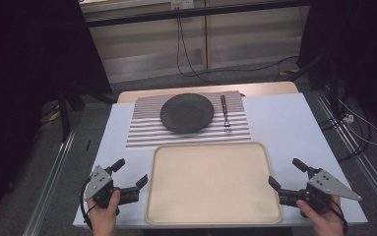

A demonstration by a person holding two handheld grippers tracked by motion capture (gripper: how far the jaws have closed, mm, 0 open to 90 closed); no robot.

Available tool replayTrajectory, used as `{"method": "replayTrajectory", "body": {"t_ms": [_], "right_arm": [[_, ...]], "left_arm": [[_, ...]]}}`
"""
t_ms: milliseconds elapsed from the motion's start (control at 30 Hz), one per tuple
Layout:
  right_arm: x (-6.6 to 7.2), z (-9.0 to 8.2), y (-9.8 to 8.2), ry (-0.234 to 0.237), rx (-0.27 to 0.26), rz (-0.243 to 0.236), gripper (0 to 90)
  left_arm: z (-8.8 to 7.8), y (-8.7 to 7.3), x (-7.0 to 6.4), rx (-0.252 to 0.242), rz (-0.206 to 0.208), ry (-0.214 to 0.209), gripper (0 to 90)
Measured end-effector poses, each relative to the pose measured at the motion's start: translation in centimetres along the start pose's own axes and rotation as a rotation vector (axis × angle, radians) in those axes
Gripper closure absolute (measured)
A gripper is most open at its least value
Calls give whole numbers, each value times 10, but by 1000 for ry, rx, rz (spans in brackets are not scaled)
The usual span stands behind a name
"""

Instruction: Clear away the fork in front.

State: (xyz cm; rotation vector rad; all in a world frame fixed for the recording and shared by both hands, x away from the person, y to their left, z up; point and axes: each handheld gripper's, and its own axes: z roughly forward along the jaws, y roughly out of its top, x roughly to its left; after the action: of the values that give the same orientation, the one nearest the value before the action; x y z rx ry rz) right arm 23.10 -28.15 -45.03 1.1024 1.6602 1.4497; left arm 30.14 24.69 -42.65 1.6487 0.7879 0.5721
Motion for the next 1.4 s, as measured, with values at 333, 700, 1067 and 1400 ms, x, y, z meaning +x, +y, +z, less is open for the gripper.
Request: {"method": "replayTrajectory", "body": {"t_ms": [333, 700, 1067, 1400], "right_arm": [[-1, 5, 2, -5, 12, -19, 16], [-4, 22, 12, -11, 52, -66, 17], [-8, 48, 21, -15, 58, -37, 18], [-13, 68, 32, -36, 57, -30, 22]], "left_arm": [[0, -1, 2, 5, -5, 3, 25], [2, -3, 2, 17, 2, -16, 25], [2, -2, 2, 10, -5, -17, 25], [3, -2, 2, 19, 3, -24, 25]]}}
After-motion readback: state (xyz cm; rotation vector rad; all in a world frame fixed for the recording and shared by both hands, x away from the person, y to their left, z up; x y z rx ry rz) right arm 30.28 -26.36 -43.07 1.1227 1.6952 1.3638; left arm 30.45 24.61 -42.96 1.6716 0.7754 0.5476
